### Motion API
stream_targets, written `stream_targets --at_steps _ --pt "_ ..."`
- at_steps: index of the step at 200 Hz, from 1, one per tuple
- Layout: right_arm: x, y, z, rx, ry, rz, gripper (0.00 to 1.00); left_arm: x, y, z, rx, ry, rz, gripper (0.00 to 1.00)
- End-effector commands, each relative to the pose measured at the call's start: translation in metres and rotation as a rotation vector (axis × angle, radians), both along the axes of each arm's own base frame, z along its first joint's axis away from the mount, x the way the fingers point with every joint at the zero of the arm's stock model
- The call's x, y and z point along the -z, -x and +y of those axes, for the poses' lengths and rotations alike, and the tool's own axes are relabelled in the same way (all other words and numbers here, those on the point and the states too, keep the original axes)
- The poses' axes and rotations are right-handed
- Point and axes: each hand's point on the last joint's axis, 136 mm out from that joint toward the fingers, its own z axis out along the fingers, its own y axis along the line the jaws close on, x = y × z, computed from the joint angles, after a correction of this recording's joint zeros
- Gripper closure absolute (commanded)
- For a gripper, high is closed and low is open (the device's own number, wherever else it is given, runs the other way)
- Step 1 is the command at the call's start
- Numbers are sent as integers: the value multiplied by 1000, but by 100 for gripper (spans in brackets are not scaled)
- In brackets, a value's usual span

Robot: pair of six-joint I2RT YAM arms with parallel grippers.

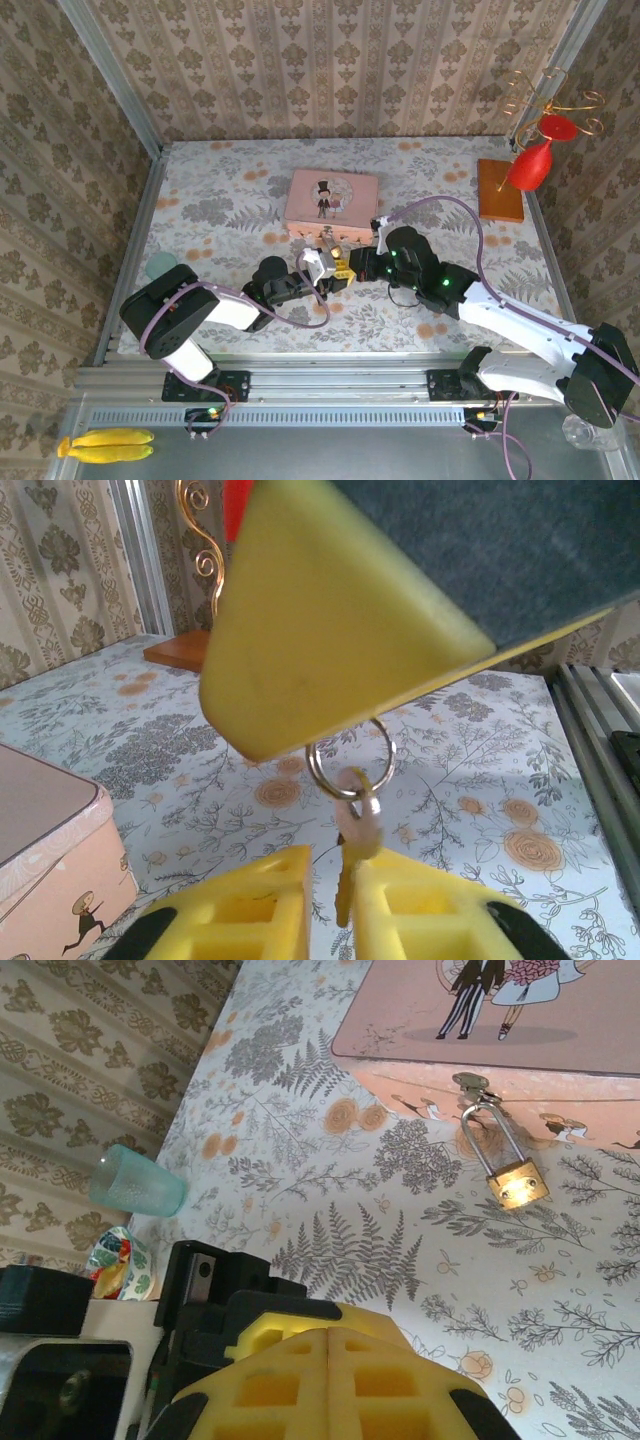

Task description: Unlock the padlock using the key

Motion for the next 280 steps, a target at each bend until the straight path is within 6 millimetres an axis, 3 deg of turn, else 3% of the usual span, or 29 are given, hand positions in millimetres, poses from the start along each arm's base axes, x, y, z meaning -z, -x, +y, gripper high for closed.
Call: stream_targets --at_steps 1,55,98,147,165,201,226,254,280 --pt "-4 -3 -4 36 -5 -25 99 -12 7 1 26 30 -41 86" --pt "-3 -6 -16 85 15 -49 99 -14 2 3 17 40 -16 100" --pt "-3 -6 -28 88 82 -80 96 -15 -6 6 18 56 54 100" --pt "-10 -1 -35 6 143 -161 70 -16 -10 10 -16 50 20 100" --pt "-12 0 -40 -24 167 -208 65 -17 -8 9 -1 48 16 100" --pt "-16 16 -24 -250 189 -352 67 -16 0 5 41 20 -3 100" --pt "0 39 -11 -465 236 -449 65 -15 8 2 65 -21 -35 100" --pt "22 44 -9 -531 270 -527 65 -12 13 0 71 -95 -64 100" --pt "18 58 -6 -593 239 -685 64 -10 19 -1 96 -125 -85 100"
